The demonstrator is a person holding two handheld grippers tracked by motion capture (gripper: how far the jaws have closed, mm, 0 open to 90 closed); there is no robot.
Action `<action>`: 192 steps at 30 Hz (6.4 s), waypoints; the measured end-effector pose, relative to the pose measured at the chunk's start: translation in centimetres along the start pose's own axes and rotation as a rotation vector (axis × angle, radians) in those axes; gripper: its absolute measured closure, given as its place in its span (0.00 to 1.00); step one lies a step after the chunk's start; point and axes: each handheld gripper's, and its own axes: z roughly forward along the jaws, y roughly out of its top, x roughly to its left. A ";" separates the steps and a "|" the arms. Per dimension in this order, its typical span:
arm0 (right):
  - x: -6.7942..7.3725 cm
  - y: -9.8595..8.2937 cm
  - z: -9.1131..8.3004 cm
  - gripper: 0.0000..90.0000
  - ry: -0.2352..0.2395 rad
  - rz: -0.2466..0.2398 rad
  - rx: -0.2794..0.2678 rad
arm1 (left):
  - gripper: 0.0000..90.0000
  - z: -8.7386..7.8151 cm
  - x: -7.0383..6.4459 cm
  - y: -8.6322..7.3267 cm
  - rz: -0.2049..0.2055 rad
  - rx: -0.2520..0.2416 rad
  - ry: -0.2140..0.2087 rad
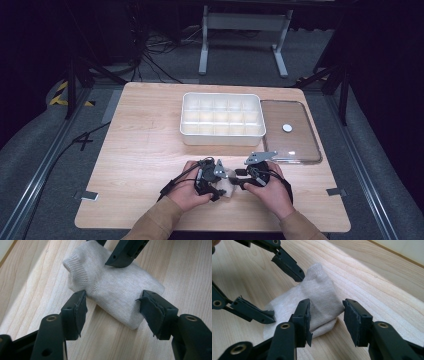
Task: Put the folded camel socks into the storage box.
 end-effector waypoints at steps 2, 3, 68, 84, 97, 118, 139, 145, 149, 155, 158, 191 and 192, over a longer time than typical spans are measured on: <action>-0.1 0.1 -0.2 0.59 0.006 0.012 -0.001 | 0.44 0.0 -0.1 0.0 0.001 -0.003 0.004; 0.0 0.2 -0.4 0.58 0.004 0.013 -0.001 | 0.44 0.0 -0.3 0.1 -0.004 -0.001 0.010; -0.1 2.0 -3.3 0.84 -0.002 -0.011 -0.097 | 0.47 -5.8 3.6 -4.1 -0.257 -0.104 0.066; -2.5 5.2 -6.5 0.84 -0.058 -0.061 -0.097 | 0.46 -6.7 4.2 -5.1 -0.296 -0.121 0.094; -5.3 8.2 -9.0 0.83 -0.089 -0.063 -0.075 | 0.45 -7.7 4.7 -6.2 -0.332 -0.116 0.105; -11.6 11.4 -9.8 0.83 -0.167 -0.067 -0.002 | 0.45 -8.1 5.3 -6.9 -0.385 -0.117 0.107; -12.7 12.9 -7.0 0.82 -0.245 -0.056 0.060 | 0.44 -8.6 5.1 -8.3 -0.426 -0.094 0.129; -12.5 13.0 -5.0 0.82 -0.294 -0.103 0.139 | 0.44 -8.8 5.0 -8.7 -0.430 -0.095 0.136; -12.5 12.9 -3.8 0.82 -0.309 -0.119 0.163 | 0.43 -9.1 4.9 -9.2 -0.437 -0.087 0.140; -12.6 12.5 -2.6 0.82 -0.322 -0.143 0.193 | 0.43 -9.2 4.8 -9.4 -0.444 -0.095 0.146; -12.6 12.5 -2.5 0.82 -0.336 -0.145 0.198 | 0.43 -9.2 4.8 -9.4 -0.442 -0.085 0.144; -12.6 11.0 -0.3 0.78 -0.308 -0.089 0.335 | 0.43 -8.7 5.0 -8.8 -0.420 -0.087 0.131; -12.7 11.0 -0.6 0.76 -0.299 -0.080 0.324 | 0.43 -8.7 5.0 -8.8 -0.422 -0.090 0.126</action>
